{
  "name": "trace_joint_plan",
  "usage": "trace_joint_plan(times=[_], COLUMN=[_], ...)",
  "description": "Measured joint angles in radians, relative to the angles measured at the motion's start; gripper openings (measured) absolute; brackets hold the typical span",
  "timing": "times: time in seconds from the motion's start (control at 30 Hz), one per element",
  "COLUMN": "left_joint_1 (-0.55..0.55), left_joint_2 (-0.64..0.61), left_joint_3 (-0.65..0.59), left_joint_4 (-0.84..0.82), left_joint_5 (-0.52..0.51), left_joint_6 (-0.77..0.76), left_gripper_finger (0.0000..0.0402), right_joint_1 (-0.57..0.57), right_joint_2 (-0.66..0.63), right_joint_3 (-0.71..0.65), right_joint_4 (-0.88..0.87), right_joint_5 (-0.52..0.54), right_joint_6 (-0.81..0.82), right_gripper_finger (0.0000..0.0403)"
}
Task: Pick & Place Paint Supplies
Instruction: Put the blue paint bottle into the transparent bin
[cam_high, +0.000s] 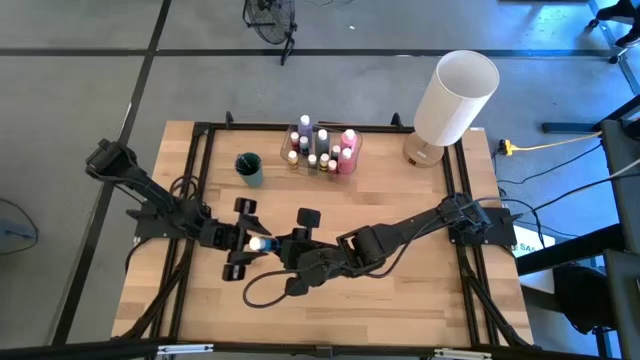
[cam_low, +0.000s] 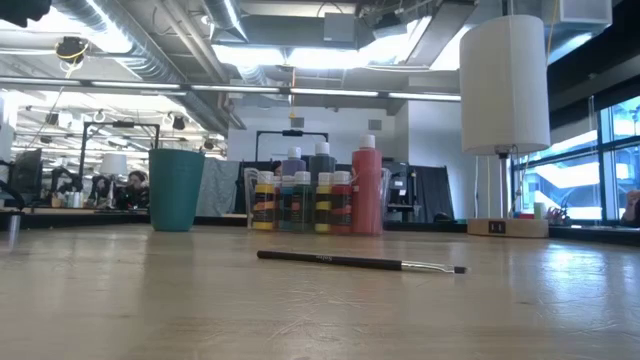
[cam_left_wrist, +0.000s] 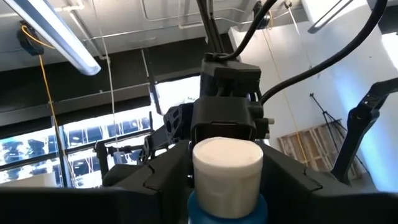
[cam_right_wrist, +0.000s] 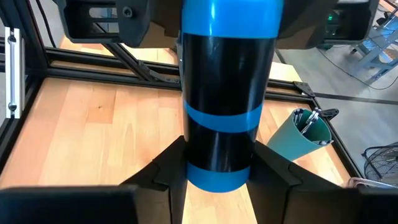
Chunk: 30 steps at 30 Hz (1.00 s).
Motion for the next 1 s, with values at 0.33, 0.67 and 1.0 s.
trace_joint_plan(times=[0.33, 0.67, 1.0], left_joint_1=[-0.086, -0.143, -0.142], left_joint_2=[-0.098, -0.247, -0.212], left_joint_3=[0.002, 0.148, 0.446], left_joint_4=[-0.161, -0.702, -1.283], left_joint_5=[-0.243, -0.346, -0.397], left_joint_6=[0.009, -0.079, -0.222], left_gripper_finger=[0.0166, 0.02, 0.0194], right_joint_1=[-0.002, 0.001, -0.003], right_joint_2=[0.0, 0.0, 0.0], right_joint_3=[0.0, 0.0, 0.0], right_joint_4=[-0.03, -0.031, -0.034], right_joint_5=[0.008, -0.003, -0.004], right_joint_6=[0.021, 0.02, 0.033], right_gripper_finger=[0.013, 0.013, 0.013])
